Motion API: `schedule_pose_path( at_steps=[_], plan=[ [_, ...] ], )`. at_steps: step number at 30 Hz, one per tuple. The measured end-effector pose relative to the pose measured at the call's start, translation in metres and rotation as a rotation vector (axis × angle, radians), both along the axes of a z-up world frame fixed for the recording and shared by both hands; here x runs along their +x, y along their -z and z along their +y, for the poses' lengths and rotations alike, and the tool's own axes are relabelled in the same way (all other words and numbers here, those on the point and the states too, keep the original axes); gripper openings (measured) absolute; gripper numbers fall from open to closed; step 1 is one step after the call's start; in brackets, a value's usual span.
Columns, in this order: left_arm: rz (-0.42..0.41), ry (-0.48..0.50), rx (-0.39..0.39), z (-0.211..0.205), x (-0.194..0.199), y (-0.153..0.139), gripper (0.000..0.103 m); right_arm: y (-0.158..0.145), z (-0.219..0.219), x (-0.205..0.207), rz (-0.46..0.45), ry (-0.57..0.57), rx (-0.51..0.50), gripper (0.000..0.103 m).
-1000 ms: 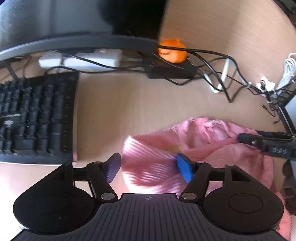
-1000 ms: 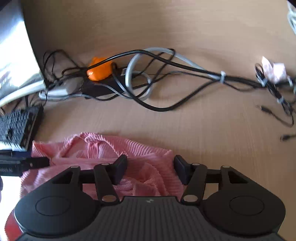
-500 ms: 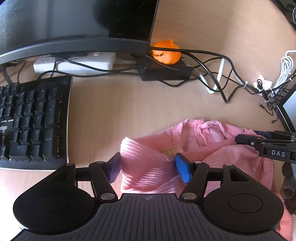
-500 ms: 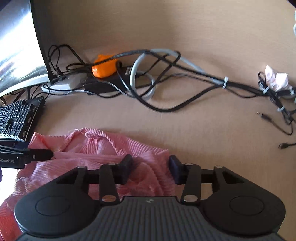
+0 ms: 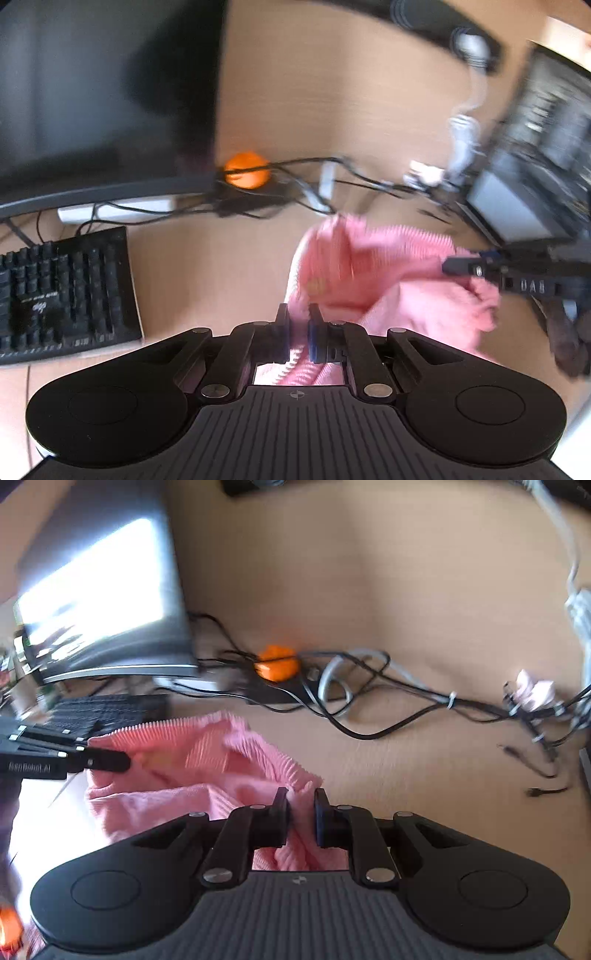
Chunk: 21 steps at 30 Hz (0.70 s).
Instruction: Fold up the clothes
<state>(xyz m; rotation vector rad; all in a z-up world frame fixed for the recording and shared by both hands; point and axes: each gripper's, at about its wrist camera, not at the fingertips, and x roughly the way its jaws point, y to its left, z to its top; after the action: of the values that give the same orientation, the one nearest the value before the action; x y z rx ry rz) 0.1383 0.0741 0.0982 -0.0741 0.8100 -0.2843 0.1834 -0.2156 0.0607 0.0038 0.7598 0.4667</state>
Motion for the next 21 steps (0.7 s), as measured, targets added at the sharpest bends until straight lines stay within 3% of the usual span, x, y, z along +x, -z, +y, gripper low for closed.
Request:
schedule_pose_path(
  at_steps=[4, 7, 8, 11, 13, 17, 19, 21],
  plan=[
    [0.063, 0.115, 0.027, 0.001, -0.060, 0.016, 0.011, -0.008, -0.016, -0.074, 0.008, -0.015, -0.053, 0.013],
    [0.215, 0.155, 0.014, 0.012, -0.086, 0.057, 0.017, 0.017, -0.026, -0.115, 0.133, -0.025, -0.088, 0.016],
    [0.263, 0.165, 0.003, 0.016, -0.094, 0.069, 0.020, 0.026, -0.028, -0.126, 0.169, -0.021, -0.107, 0.024],
    [0.281, 0.148, -0.149, 0.046, -0.101, 0.064, 0.031, 0.036, -0.040, -0.154, 0.230, 0.024, -0.146, 0.048],
    [0.263, 0.119, -0.256, 0.068, -0.104, 0.055, 0.058, 0.024, -0.056, -0.161, 0.233, 0.066, -0.075, 0.056],
    [0.200, 0.054, -0.406, 0.090, -0.094, 0.038, 0.072, -0.004, -0.080, -0.150, 0.169, 0.177, 0.148, 0.081],
    [0.228, 0.022, -0.429, 0.087, -0.079, 0.043, 0.074, -0.003, -0.079, -0.132, 0.157, 0.217, 0.240, 0.081],
    [0.266, 0.019, -0.374, 0.069, -0.065, 0.056, 0.075, 0.008, -0.070, -0.111, 0.172, 0.245, 0.261, 0.081]
  ],
)
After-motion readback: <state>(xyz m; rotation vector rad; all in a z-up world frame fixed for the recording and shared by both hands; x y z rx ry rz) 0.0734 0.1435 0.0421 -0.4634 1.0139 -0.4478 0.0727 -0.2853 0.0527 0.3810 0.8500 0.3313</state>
